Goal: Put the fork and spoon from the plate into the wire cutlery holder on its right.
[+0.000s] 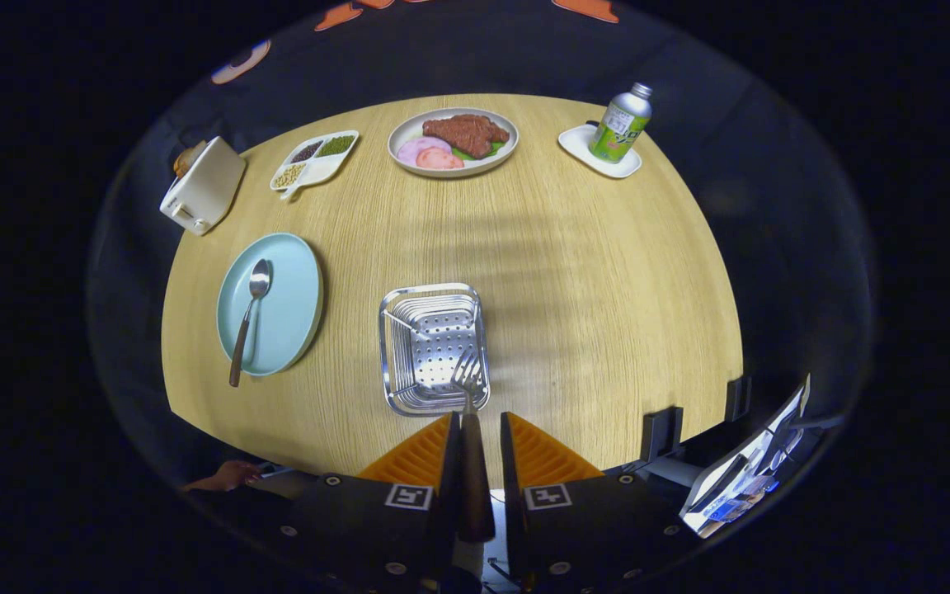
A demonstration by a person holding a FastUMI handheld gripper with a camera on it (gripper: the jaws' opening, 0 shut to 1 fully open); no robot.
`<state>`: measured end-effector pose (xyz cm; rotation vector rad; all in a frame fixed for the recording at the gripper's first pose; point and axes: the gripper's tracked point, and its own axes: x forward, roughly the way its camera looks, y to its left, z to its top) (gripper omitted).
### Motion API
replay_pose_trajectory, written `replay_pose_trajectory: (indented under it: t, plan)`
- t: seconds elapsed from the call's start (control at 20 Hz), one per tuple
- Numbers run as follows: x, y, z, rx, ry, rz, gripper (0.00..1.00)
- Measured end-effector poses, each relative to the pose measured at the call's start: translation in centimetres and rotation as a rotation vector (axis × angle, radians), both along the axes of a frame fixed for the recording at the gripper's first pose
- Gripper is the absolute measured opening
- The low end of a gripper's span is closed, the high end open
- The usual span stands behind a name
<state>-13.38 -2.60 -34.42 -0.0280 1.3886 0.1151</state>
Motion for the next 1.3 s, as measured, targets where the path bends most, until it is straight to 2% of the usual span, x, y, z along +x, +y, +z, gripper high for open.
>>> replay_pose_trajectory:
  t: [0.3, 0.75, 1.3]
  plan:
    - [4.5, 1.0, 4.3, 0.063, -0.194, -0.061, 0.46]
    - [4.9, 10.5, 6.7, 0.224, -0.248, 0.022, 0.70]
    - [1.9, 24.7, 2.6, 0.277, -0.129, 0.150, 0.73]
